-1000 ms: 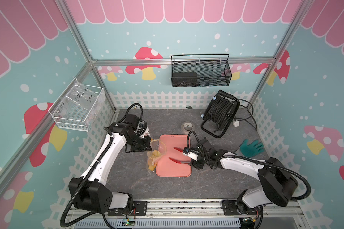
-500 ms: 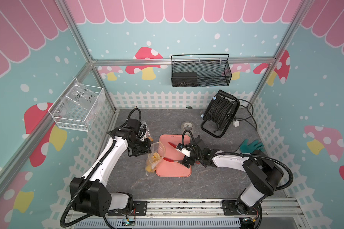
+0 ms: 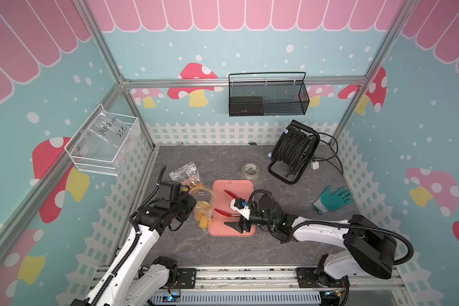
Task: Put the cookies into a resealable bag to prevent moisture
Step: Close the ziploc bag at the center of the board.
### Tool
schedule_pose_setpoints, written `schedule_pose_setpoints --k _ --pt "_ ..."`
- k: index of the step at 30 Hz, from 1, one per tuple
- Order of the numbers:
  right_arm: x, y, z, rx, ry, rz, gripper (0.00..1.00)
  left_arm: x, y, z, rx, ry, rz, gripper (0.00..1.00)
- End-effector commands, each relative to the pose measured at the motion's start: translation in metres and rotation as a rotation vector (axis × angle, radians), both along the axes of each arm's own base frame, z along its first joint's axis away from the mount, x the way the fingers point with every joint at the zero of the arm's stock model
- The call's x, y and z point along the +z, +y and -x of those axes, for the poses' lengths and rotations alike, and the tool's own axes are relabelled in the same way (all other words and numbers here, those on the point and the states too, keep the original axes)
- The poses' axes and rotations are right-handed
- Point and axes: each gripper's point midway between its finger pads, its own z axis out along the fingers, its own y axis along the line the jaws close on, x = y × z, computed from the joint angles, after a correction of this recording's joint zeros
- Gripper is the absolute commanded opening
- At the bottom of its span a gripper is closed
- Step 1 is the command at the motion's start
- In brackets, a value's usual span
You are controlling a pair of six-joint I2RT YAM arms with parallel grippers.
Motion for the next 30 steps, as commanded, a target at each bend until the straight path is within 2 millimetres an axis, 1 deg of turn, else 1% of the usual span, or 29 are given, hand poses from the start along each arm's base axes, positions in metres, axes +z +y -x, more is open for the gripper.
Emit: schedule_pose_setpoints --k 1,3,7,9,10,14,17,20,25,30 --pt "0.025 0.027 -0.009 -0.034 -0.067 -0.098 0.68 -0.006 0.007 -0.006 0.156 -0.009 0.058 0.00" --pt "0.024 0.042 -0.012 -0.040 -0.089 -0.082 0.69 -0.007 0.005 -0.006 0.156 -0.015 0.063 0.00" --pt "0.010 0.062 -0.031 -0.078 -0.091 -0.043 0.70 -0.007 0.004 -0.007 0.155 -0.019 0.053 0.00" --pt "0.001 0.067 -0.045 -0.136 -0.071 -0.001 0.69 -0.008 0.003 -0.008 0.156 -0.021 0.056 0.00" --pt "-0.001 0.068 -0.049 -0.154 -0.065 0.008 0.69 -0.009 0.003 -0.008 0.155 -0.021 0.059 0.00" --pt "-0.004 0.074 -0.051 -0.154 -0.028 0.013 0.68 -0.009 0.001 -0.011 0.155 -0.028 0.068 0.00" --pt "-0.004 0.079 -0.049 -0.132 -0.017 0.007 0.63 -0.012 -0.002 -0.012 0.147 -0.023 0.074 0.00" --pt "0.002 0.082 -0.046 -0.106 -0.017 -0.014 0.56 -0.015 -0.003 -0.015 0.152 -0.026 0.085 0.00" --pt "0.010 0.084 -0.044 -0.097 -0.011 -0.042 0.42 -0.015 -0.006 -0.021 0.143 -0.030 0.088 0.00" --pt "0.015 0.082 -0.044 -0.103 -0.015 -0.055 0.28 -0.014 -0.005 -0.023 0.149 -0.038 0.081 0.00"
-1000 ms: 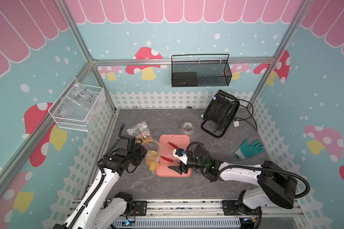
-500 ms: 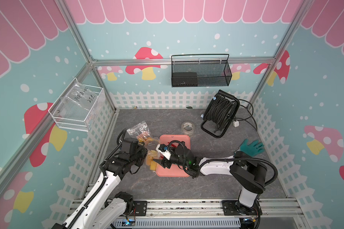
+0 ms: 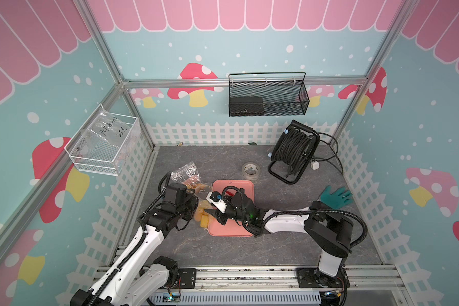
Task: Put the cookies into a resealable bag to prevent moisture
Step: Close the ziploc bag at the center of the board.
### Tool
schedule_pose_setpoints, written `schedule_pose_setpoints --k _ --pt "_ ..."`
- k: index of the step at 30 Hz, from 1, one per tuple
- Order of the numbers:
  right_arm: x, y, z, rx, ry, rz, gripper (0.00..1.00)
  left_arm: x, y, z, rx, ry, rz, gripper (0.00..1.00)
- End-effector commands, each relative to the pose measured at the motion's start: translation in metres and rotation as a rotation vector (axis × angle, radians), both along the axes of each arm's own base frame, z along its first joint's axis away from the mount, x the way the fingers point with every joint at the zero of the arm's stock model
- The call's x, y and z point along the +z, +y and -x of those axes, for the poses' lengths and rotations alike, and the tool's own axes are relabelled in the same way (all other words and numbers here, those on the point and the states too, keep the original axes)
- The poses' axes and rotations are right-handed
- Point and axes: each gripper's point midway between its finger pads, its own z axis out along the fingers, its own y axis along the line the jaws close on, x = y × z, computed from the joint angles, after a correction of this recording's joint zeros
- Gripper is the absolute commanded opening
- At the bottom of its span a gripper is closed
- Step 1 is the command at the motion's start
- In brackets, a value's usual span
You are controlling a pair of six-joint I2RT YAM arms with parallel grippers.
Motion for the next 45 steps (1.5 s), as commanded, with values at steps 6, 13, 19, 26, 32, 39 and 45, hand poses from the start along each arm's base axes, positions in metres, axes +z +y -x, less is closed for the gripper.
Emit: schedule_pose_setpoints --k 6,13,19,26,32,39,45 --pt "0.027 0.003 0.001 0.004 -0.028 -0.068 0.14 0.003 0.001 -0.005 0.015 -0.018 -0.005 0.02" --pt "0.040 0.002 0.003 0.022 -0.063 -0.086 0.03 0.016 0.005 -0.005 -0.007 -0.046 -0.048 0.20" --pt "0.048 0.006 0.011 0.130 -0.140 -0.074 0.00 0.061 0.039 0.004 -0.046 -0.136 -0.265 0.42" --pt "0.061 0.020 0.045 0.421 -0.281 -0.035 0.00 0.117 0.066 0.009 -0.267 -0.233 -0.561 0.45" --pt "0.055 0.004 0.068 0.561 -0.329 0.052 0.00 0.157 0.054 0.000 -0.522 -0.324 -0.719 0.47" --pt "0.046 -0.048 0.081 0.569 -0.291 0.139 0.00 0.163 -0.018 0.012 -0.979 -0.574 -0.572 0.47" --pt "0.023 -0.089 0.086 0.522 -0.192 0.182 0.00 0.141 -0.067 0.050 -1.292 -0.719 -0.450 0.55"
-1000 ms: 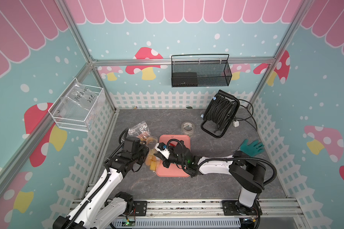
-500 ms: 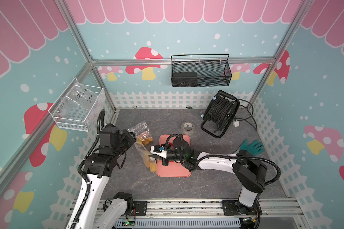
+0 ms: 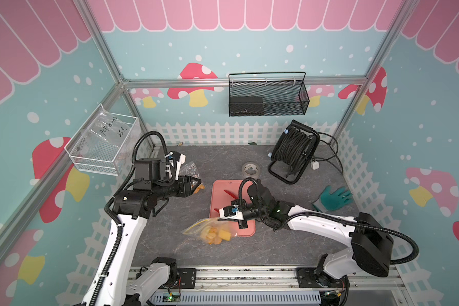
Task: Put the cookies into a resealable bag to prevent moisture
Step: Close the ziploc bag at the center of the board.
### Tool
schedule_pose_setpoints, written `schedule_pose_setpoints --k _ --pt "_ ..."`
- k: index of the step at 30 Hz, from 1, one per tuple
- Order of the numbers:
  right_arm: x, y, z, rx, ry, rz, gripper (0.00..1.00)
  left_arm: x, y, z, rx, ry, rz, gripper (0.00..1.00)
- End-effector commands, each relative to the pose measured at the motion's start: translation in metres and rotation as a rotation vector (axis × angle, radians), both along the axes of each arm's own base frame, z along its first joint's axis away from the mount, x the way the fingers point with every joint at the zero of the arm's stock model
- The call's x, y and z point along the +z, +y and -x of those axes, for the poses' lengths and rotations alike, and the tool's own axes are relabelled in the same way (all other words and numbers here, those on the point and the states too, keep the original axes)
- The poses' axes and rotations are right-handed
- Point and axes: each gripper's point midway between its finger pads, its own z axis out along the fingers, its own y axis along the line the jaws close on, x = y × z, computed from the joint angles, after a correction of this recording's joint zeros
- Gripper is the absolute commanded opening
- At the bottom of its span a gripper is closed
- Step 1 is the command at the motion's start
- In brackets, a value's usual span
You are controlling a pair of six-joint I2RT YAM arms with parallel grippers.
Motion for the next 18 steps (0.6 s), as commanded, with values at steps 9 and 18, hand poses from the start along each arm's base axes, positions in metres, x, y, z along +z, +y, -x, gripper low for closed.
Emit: schedule_pose_setpoints --k 9,18 --pt "-0.017 -0.052 0.007 -0.032 0.229 0.011 0.00 -0.052 -0.084 0.073 -0.612 -0.144 -0.174 0.67" --pt "-0.005 -0.060 -0.003 -0.067 0.274 -0.074 0.00 -0.078 -0.112 0.082 -0.868 -0.312 -0.299 0.66"
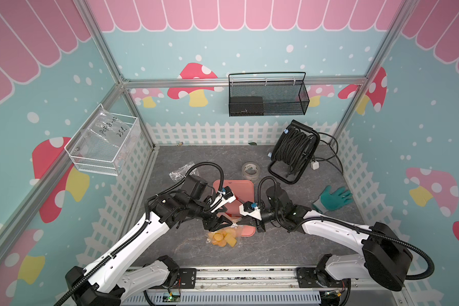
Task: Put the cookies into a resealable bag to prevent moisture
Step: Close the ziploc bag at the center of the board.
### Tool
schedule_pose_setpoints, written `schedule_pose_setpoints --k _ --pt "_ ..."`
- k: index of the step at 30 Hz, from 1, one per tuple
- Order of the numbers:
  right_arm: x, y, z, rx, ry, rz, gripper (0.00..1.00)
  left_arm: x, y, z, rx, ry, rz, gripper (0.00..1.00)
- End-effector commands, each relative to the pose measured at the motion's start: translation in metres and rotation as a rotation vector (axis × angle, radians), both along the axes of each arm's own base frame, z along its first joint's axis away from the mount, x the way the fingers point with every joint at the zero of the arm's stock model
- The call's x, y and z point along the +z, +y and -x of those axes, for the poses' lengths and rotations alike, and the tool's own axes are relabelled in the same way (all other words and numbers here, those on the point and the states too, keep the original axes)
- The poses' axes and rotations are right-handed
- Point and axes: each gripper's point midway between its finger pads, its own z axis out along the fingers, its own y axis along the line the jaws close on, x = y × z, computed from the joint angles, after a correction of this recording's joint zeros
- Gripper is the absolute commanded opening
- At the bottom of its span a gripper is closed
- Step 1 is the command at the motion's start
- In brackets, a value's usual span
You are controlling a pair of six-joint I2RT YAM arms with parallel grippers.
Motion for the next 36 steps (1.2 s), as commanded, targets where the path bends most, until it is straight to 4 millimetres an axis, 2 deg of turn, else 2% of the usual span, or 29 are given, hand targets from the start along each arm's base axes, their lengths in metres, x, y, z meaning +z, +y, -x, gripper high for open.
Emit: schedule_pose_setpoints --k 1,4,9,14,17,19,24,27,31,36 --pt "0.023 -0.002 0.002 0.006 -0.001 -0.096 0.00 -0.007 -0.007 -0.003 -0.129 -0.112 -0.017 0.66" --pt "0.027 -0.002 0.003 0.010 -0.015 -0.119 0.00 -0.018 -0.009 -0.007 -0.177 -0.119 -0.053 0.64" --pt "0.024 -0.002 0.000 -0.001 -0.026 -0.125 0.00 -0.014 -0.023 -0.014 -0.233 -0.118 -0.030 0.58" --pt "0.026 -0.003 -0.007 -0.022 -0.015 -0.137 0.00 -0.025 -0.028 -0.008 -0.280 -0.034 -0.027 0.49" --pt "0.027 -0.005 -0.009 -0.029 0.004 -0.145 0.00 -0.027 -0.028 -0.010 -0.281 -0.039 -0.041 0.36" --pt "0.024 -0.007 -0.008 -0.031 0.020 -0.144 0.00 -0.025 -0.028 -0.011 -0.286 -0.050 -0.040 0.23" --pt "0.025 -0.011 -0.010 -0.045 0.031 -0.148 0.00 -0.024 -0.026 -0.008 -0.286 -0.048 -0.041 0.16" --pt "0.025 -0.012 -0.011 -0.052 0.034 -0.150 0.02 -0.025 -0.025 -0.007 -0.286 -0.036 -0.046 0.00" --pt "0.028 -0.014 -0.010 -0.060 0.038 -0.162 0.20 -0.020 -0.026 -0.007 -0.277 -0.026 -0.037 0.00" --pt "0.037 -0.013 -0.007 -0.054 0.060 -0.216 0.22 -0.020 -0.027 -0.008 -0.267 0.004 -0.033 0.00"
